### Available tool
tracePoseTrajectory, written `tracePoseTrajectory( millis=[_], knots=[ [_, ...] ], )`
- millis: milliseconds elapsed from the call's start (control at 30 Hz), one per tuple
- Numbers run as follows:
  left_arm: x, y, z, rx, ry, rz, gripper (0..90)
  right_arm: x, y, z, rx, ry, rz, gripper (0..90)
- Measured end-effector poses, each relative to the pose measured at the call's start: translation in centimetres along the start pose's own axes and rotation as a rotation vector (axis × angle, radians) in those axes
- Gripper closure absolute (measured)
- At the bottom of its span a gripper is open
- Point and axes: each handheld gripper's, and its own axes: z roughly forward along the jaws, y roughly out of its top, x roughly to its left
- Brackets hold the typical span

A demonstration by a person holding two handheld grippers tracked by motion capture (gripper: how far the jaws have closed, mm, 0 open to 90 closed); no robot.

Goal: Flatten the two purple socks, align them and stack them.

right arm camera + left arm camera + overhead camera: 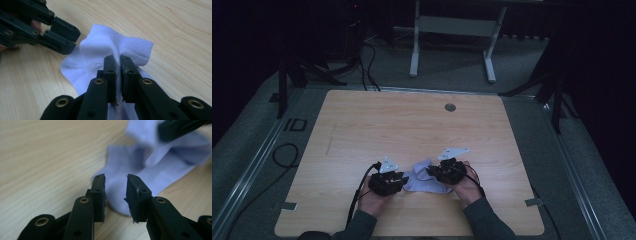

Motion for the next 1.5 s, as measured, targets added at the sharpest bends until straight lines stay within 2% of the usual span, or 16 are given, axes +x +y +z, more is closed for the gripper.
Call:
tracePoseTrajectory(
  millis=[267,367,433,500,533,600,667,800,867,967,1067,1200,1233,1300,1500],
  knots=[
    [-1.0,0.7,1.2,-0.003,-0.063,0.004,67.6,0.3,0.1,0.3,-0.009,0.01,-0.005,84.0],
    [-1.3,1.0,1.6,-0.006,-0.071,0.008,67.8,0.4,0.1,0.4,-0.003,0.017,-0.015,84.0],
    [-1.4,1.0,1.8,-0.011,-0.067,0.003,72.4,0.5,0.0,0.5,-0.002,0.021,-0.017,84.0],
    [-1.4,1.0,2.0,-0.003,-0.062,0.005,81.9,0.5,0.0,0.5,0.001,0.026,-0.019,83.3],
    [-1.5,1.0,2.0,0.002,-0.058,0.009,85.8,0.6,0.0,0.5,0.003,0.03,-0.023,81.4],
    [-1.5,0.9,2.0,0.007,-0.059,0.01,87.5,0.7,0.1,0.2,0.002,0.031,-0.025,71.0],
    [-1.4,0.9,1.9,0.005,-0.059,0.008,87.5,0.7,0.3,-0.6,-0.015,0.008,-0.028,64.3],
    [-1.2,0.9,1.7,0.002,-0.054,0.009,87.6,0.1,0.5,-3.3,-0.079,-0.027,-0.01,61.7],
    [-1.2,0.8,1.7,0.002,-0.052,0.008,87.6,-0.2,0.2,-4.5,-0.087,-0.052,0.002,61.5],
    [-1.2,0.8,1.7,0.005,-0.051,0.005,87.6,-0.6,-1.0,-5.4,-0.048,-0.109,-0.004,63.9],
    [-1.2,0.8,1.7,0.008,-0.048,0.006,87.6,-0.9,-2.6,-5.0,0.009,-0.142,-0.002,64.1],
    [-1.1,0.7,1.7,0.013,-0.047,0.008,87.6,-1.6,-4.4,-4.0,0.07,-0.143,0.035,68.1],
    [-1.1,0.7,1.7,0.013,-0.047,0.008,87.6,-1.6,-4.4,-4.0,0.07,-0.143,0.035,68.1],
    [-1.0,0.7,1.7,0.015,-0.047,0.006,87.6,-2.0,-5.1,-3.3,0.124,-0.161,0.062,75.9],
    [-0.6,0.7,1.3,0.023,-0.063,-0.011,87.6,-2.2,-5.6,-3.0,0.124,-0.156,0.098,77.6]
  ],
)
